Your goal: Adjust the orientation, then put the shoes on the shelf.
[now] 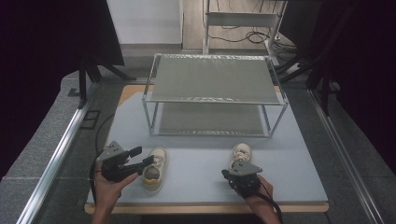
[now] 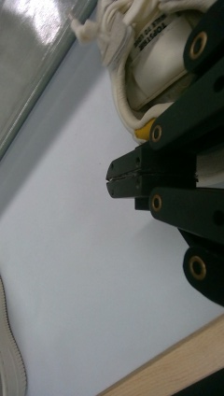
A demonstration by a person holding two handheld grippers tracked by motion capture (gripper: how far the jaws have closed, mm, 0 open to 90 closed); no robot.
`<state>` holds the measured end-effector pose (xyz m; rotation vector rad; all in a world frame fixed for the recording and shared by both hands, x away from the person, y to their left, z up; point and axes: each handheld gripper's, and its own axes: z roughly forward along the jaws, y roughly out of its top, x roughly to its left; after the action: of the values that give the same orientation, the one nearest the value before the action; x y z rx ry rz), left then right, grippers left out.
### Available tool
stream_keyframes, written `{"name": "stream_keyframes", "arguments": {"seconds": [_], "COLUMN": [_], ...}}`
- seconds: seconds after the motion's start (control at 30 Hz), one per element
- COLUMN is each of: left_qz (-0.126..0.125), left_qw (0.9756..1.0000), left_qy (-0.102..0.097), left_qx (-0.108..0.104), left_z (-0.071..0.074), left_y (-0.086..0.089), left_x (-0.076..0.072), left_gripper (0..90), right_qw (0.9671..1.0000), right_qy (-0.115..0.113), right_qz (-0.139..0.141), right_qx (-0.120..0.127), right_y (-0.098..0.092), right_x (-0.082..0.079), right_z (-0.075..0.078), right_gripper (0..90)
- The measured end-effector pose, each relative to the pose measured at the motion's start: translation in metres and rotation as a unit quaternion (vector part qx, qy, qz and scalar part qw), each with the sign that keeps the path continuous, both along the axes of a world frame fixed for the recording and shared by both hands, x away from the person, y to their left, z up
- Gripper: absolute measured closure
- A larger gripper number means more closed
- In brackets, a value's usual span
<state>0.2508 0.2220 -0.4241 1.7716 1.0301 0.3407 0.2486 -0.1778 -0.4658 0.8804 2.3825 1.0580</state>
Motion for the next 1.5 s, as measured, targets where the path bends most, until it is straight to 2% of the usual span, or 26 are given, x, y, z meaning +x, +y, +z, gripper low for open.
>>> {"name": "stream_keyframes", "arguments": {"seconds": [0.37, 0.53, 0.63, 0.73, 0.87, 1.03, 1.1, 1.17, 1.2, 1.27, 1.5], "left_qz": [0.002, 0.000, 0.000, 0.001, -0.001, -0.004, -0.006, -0.009, -0.011, -0.012, -0.014], "left_qw": [1.0000, 1.0000, 1.0000, 1.0000, 1.0000, 1.0000, 0.9999, 0.9999, 0.9999, 0.9998, 0.9998], "left_qy": [-0.003, -0.003, -0.004, -0.004, -0.005, -0.008, -0.008, -0.009, -0.010, -0.011, -0.008], "left_qx": [-0.002, -0.001, -0.001, -0.002, 0.000, 0.003, 0.005, 0.005, 0.006, 0.007, 0.007], "left_z": [0.002, 0.003, 0.003, 0.003, 0.003, 0.003, 0.003, 0.004, 0.004, 0.004, 0.003], "left_y": [0.001, 0.000, 0.001, 0.001, 0.000, -0.002, -0.003, -0.003, -0.002, -0.002, 0.000], "left_x": [-0.002, -0.003, -0.003, -0.002, -0.002, -0.003, -0.003, -0.003, -0.003, -0.003, -0.003], "left_gripper": [35.7, 35.6, 35.6, 35.7, 35.7, 35.8, 35.8, 35.8, 35.8, 35.8, 35.9], "right_qw": [0.9999, 0.9998, 0.9997, 0.9995, 0.9973, 0.9944, 0.9940, 0.9953, 0.9953, 0.9944, 0.9937], "right_qy": [0.006, 0.010, 0.016, 0.016, 0.003, -0.022, -0.028, -0.044, -0.049, -0.057, -0.052], "right_qz": [-0.015, -0.016, -0.017, -0.011, 0.001, 0.009, 0.019, 0.025, 0.025, 0.026, 0.026], "right_qx": [0.000, 0.003, 0.009, 0.027, 0.073, 0.103, 0.104, 0.082, 0.079, 0.085, 0.095], "right_y": [-0.023, -0.030, -0.034, -0.036, -0.048, -0.069, -0.074, -0.078, -0.079, -0.084, -0.095], "right_x": [-0.011, -0.011, -0.010, -0.010, -0.010, -0.009, -0.008, -0.008, -0.007, -0.007, -0.001], "right_z": [0.001, 0.002, 0.003, 0.004, 0.014, 0.027, 0.030, 0.033, 0.034, 0.035, 0.035], "right_gripper": [89.4, 89.3, 87.5, 85.2, 80.9, 72.8, 68.3, 63.5, 62.0, 61.1, 59.2]}}
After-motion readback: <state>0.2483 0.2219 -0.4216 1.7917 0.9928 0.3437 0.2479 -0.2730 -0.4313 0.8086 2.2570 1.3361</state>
